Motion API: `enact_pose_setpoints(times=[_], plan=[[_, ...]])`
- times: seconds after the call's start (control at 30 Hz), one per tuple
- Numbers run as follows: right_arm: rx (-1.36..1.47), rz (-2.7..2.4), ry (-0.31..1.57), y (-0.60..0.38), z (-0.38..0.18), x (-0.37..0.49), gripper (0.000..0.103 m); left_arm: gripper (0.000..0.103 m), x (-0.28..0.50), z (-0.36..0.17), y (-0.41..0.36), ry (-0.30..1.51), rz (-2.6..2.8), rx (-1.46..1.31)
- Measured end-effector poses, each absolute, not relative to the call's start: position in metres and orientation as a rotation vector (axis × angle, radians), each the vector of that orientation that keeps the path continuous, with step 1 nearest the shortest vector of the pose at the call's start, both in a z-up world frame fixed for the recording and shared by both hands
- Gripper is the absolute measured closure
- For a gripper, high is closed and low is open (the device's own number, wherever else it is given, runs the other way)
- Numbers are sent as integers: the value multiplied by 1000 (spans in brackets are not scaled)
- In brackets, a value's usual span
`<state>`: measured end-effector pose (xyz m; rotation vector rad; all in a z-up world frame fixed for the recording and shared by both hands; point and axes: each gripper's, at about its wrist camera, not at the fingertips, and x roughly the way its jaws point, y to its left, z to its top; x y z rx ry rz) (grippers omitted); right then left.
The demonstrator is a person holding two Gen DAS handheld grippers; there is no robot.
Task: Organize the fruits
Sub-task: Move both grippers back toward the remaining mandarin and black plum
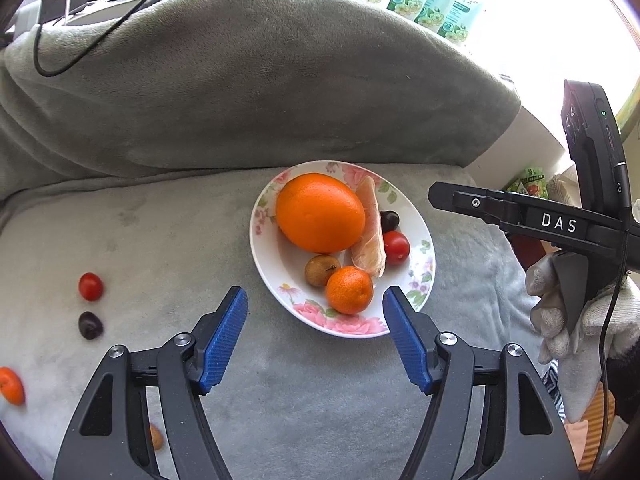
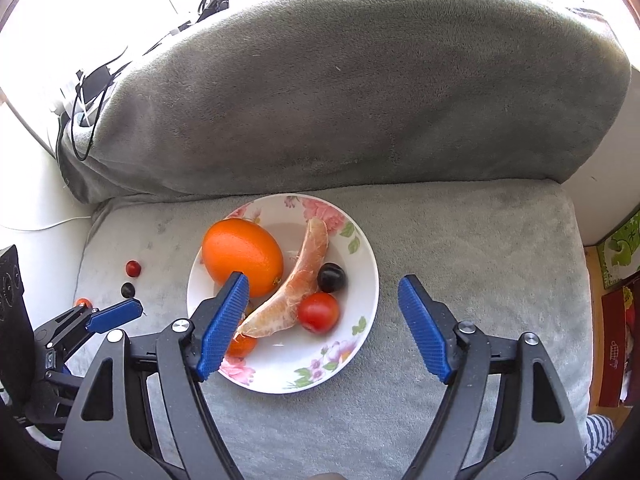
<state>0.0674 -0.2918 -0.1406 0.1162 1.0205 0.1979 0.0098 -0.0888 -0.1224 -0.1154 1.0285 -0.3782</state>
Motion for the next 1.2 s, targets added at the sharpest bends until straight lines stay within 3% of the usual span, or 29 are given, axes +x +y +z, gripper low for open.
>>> enact_pose_setpoints(times=[1.1, 1.2], plan=[[-57, 473, 1040, -125, -142, 56, 24, 33, -61, -143, 109, 1001, 91, -296], [-71, 513, 1053, -103, -148, 60, 30, 33, -69, -146, 127, 996, 127, -303]])
